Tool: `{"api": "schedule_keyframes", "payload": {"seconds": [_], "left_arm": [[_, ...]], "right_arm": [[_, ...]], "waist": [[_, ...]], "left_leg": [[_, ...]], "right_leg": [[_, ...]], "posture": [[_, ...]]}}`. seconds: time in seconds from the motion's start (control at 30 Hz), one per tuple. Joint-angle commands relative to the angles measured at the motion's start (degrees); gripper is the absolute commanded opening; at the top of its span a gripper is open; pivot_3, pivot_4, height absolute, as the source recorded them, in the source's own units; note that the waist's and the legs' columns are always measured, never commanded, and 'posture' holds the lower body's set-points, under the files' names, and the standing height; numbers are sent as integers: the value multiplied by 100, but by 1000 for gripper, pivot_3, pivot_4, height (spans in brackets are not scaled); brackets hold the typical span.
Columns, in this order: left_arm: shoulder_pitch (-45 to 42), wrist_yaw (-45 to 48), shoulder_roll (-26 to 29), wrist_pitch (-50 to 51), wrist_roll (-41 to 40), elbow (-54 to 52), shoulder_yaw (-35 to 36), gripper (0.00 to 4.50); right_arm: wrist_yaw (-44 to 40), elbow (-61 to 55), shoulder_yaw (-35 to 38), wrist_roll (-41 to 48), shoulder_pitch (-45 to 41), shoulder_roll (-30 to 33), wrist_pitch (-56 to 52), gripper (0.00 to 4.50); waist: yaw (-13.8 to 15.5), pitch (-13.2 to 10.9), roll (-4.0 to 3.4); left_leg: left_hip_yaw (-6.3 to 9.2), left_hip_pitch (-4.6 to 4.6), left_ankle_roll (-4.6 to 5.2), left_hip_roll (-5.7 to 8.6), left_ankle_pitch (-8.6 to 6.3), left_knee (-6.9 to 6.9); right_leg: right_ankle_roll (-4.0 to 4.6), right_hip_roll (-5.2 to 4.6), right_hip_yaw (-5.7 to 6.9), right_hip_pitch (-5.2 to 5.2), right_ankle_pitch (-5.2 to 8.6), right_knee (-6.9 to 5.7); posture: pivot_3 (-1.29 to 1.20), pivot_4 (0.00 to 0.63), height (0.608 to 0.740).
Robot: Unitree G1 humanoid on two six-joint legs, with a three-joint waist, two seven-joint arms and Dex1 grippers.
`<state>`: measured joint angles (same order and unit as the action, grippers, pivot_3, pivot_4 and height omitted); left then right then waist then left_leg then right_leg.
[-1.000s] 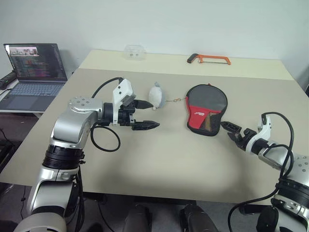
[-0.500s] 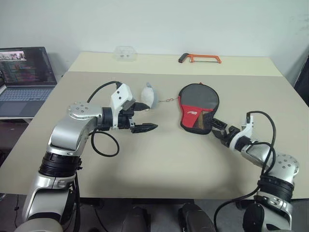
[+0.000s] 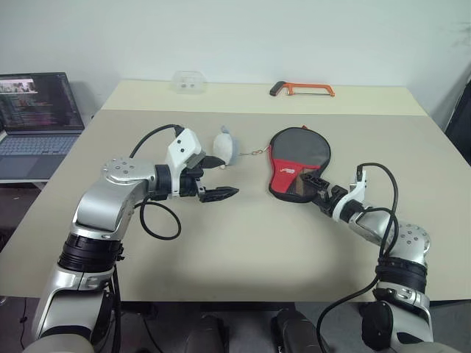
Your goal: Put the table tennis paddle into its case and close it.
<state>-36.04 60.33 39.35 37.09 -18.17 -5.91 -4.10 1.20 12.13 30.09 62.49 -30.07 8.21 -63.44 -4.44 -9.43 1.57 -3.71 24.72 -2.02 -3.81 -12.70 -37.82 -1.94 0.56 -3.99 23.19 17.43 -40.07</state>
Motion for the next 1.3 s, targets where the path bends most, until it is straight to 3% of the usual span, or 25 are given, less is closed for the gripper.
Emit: {"api": "schedule_keyframes", "payload": {"seconds": [0.03,0.2,0.4,0.53,0.77,0.97,1.3], "left_arm": [[-19,-51,67,-24,-111,-229,116,4500],[24,-86,68,-27,-108,-260,119,4500],[10,-124,33,-55,-103,-238,79,4500],[4,-88,39,-72,-105,-205,60,4500],[-136,103,42,-240,-41,54,-54,4500],[-254,212,21,-345,-17,212,-142,4500],[-320,272,1,-414,-2,307,-220,4500]], "right_arm": [[102,364,-129,-379,-3,-35,277,3633],[80,500,-122,-500,51,22,364,1833],[90,507,-196,-566,121,100,301,44],[-260,140,-612,-529,410,473,-322,14],[-1958,-959,-1498,-205,1275,1825,-1368,14],[-3211,-1695,-2211,-355,1858,2686,-1330,14],[-4364,-2705,-2417,-319,2927,3519,-1087,14]], "waist": [[-16,3,5],[-20,7,9],[-19,65,98],[19,65,97],[318,68,91],[345,67,89],[345,65,87]], "left_leg": [[0,-2,0,0,0,0],[0,-4,0,0,0,-1],[7,-18,0,1,0,-2],[11,-86,3,6,-3,12],[12,-69,2,9,-2,88],[27,-27,9,10,-15,90],[41,-30,10,12,-16,85]], "right_leg": [[0,0,0,-2,-1,0],[-2,0,-1,-5,-4,0],[-4,-5,4,-28,-5,8],[-11,-15,10,-104,1,35],[11,-19,30,-99,12,109],[6,-18,36,-80,37,122],[6,-17,46,-84,39,111]], "posture": [[0,150,740],[0,150,740],[0,150,740],[0,150,740],[0,150,740],[0,150,740],[0,150,740]]}}
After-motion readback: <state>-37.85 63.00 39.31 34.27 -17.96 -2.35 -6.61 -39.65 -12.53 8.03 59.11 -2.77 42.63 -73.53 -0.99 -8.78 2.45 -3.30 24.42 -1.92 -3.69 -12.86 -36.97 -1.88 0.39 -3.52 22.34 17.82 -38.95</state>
